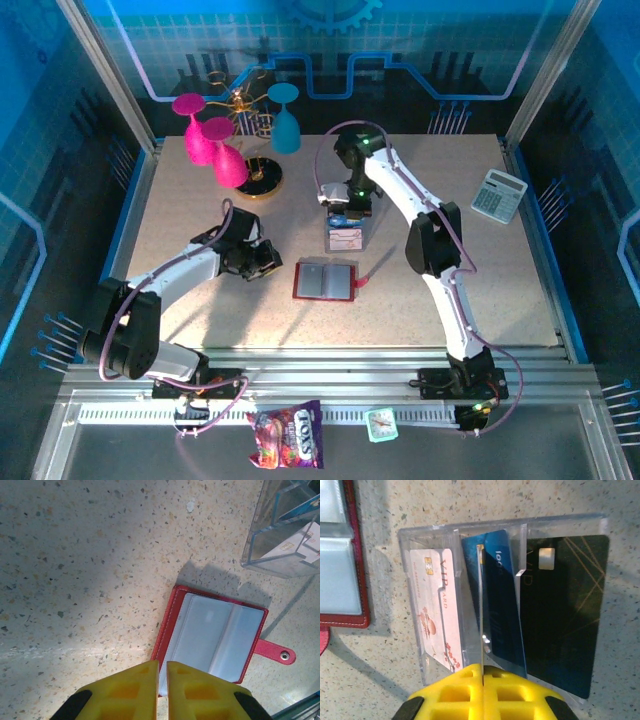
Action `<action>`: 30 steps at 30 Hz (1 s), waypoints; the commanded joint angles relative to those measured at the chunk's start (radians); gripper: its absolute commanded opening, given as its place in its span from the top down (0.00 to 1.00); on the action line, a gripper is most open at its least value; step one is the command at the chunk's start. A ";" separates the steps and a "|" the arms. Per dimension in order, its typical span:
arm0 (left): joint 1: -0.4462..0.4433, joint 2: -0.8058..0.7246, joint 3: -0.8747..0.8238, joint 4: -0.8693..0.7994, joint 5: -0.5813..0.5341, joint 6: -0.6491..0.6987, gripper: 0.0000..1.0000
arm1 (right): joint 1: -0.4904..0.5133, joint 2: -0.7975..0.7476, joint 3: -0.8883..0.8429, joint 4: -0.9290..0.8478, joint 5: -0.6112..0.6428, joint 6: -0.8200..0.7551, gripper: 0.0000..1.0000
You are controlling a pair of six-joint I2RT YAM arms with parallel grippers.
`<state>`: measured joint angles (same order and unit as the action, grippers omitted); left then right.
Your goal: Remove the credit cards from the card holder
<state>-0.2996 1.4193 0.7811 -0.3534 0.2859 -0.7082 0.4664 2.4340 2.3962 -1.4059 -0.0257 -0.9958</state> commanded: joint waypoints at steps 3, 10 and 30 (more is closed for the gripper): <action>0.013 -0.028 -0.024 0.003 0.027 -0.010 0.86 | 0.016 0.030 0.036 -0.044 0.009 -0.020 1.00; 0.014 -0.034 -0.029 0.004 0.029 -0.014 0.87 | 0.020 0.011 0.036 0.017 0.048 0.024 0.78; -0.019 0.102 -0.013 0.067 0.160 0.019 0.79 | 0.061 -0.477 -0.494 0.468 -0.082 0.392 0.69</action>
<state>-0.3038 1.4956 0.7662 -0.3061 0.3962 -0.7048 0.4999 2.0258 1.9995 -1.0515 -0.0372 -0.7227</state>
